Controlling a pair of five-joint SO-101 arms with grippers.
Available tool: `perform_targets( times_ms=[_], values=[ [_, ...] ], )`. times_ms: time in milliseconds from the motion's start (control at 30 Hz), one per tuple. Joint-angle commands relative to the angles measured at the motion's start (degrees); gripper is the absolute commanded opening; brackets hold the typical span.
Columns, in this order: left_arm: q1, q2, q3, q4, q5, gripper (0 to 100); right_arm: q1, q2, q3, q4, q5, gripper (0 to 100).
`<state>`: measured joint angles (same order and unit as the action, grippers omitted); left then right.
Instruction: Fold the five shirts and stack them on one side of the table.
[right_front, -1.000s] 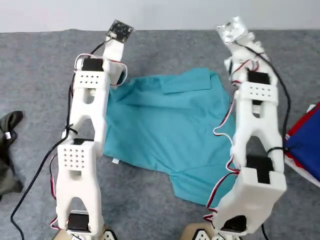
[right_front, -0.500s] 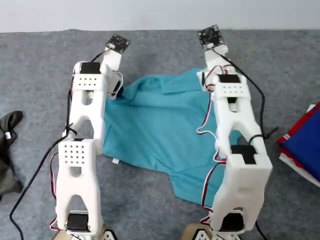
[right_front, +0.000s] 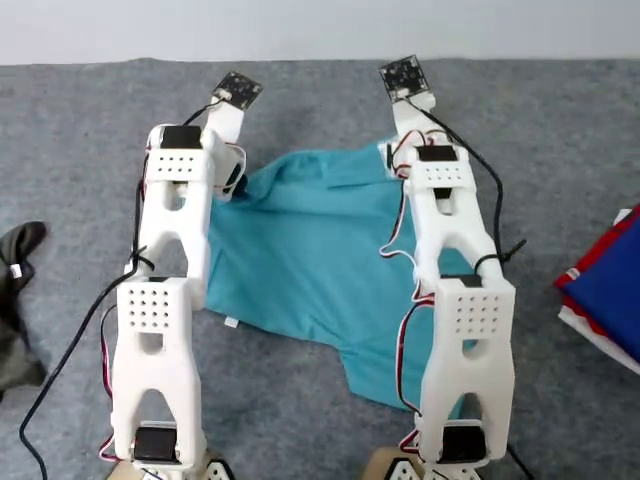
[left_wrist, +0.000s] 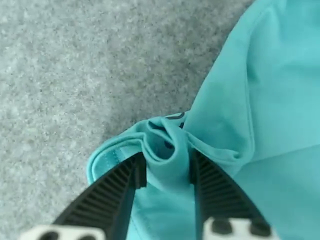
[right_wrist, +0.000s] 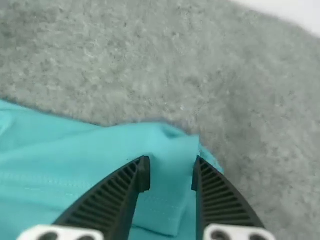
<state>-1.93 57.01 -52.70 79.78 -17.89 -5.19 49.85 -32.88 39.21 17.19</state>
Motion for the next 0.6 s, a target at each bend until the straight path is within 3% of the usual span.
perform_targets(
  times_ms=[0,267,567],
  values=[
    [-0.4,-1.0,-2.7,0.3,-0.3,15,-0.1,0.6,-4.7,0.9,-0.4,15.1],
    [-0.4,-0.9,-2.3,0.3,-0.2,15,-0.2,4.8,-9.6,0.9,2.5,1.0],
    [-0.3,-0.9,-2.6,0.3,-0.2,15,0.4,3.0,-15.3,7.6,7.5,1.0]
  ],
)
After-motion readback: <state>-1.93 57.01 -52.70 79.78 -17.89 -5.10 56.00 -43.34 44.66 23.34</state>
